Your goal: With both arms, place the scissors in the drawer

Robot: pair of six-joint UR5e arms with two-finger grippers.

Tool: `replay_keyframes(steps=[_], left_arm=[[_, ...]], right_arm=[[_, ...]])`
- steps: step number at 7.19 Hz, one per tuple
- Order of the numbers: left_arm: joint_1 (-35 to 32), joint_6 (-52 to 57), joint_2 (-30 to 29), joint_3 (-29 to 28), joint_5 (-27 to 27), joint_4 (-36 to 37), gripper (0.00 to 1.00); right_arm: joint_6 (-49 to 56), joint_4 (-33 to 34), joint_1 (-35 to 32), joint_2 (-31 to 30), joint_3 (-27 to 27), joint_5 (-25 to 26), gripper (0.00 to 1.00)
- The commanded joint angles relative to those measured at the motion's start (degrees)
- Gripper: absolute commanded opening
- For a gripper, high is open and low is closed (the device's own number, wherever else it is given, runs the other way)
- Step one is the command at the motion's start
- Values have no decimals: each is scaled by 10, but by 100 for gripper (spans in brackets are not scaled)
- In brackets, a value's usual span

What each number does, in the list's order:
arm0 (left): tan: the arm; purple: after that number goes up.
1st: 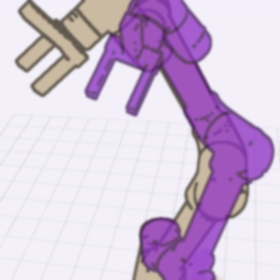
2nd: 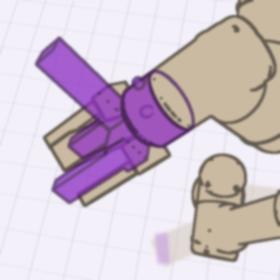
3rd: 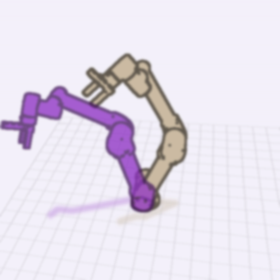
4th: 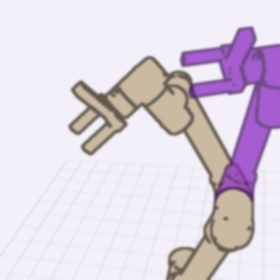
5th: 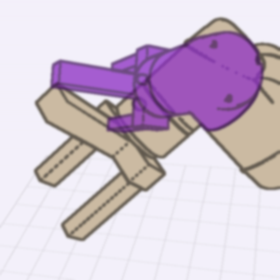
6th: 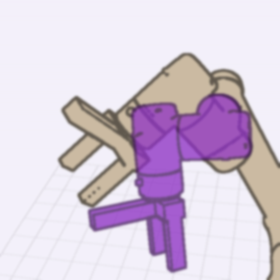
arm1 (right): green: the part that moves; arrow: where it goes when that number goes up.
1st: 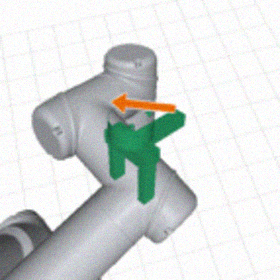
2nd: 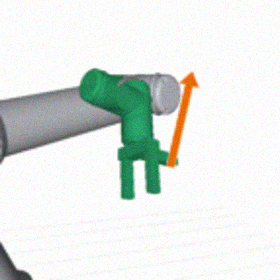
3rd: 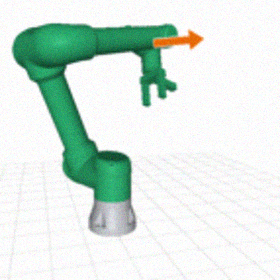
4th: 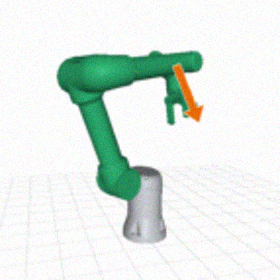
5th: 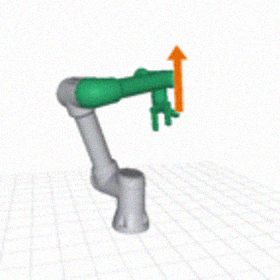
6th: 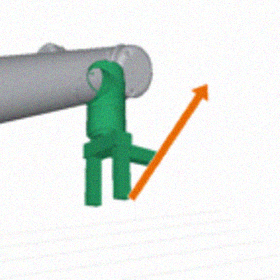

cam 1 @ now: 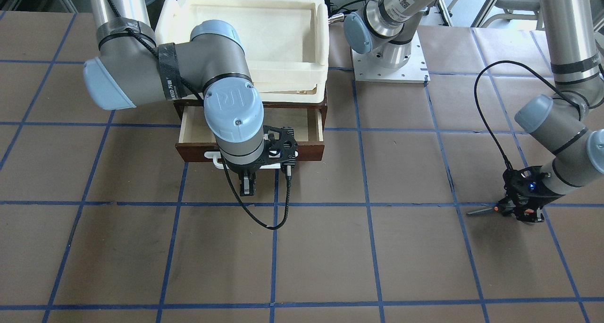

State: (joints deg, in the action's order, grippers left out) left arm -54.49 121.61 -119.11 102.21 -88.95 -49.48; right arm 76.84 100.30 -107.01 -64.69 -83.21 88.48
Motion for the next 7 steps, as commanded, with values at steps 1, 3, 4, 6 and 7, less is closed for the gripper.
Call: replay_keyframes(steps=[1, 3, 4, 6, 7], left_arm=[[0, 0, 5, -1, 0, -1, 31], [-1, 0, 9, -4, -2, -2, 29], [-3, 0, 19, -4, -2, -7, 25], [-11, -4, 44, -6, -2, -24, 17], [-14, -8, 55, -6, -2, -41, 16]], right_arm=[[7, 4, 5, 23, 32, -1, 55], [9, 12, 14, 39, 57, -2, 55], [9, 13, 18, 41, 62, -4, 55], [9, 41, 20, 55, 64, -8, 55], [8, 44, 20, 64, 73, -8, 55]])
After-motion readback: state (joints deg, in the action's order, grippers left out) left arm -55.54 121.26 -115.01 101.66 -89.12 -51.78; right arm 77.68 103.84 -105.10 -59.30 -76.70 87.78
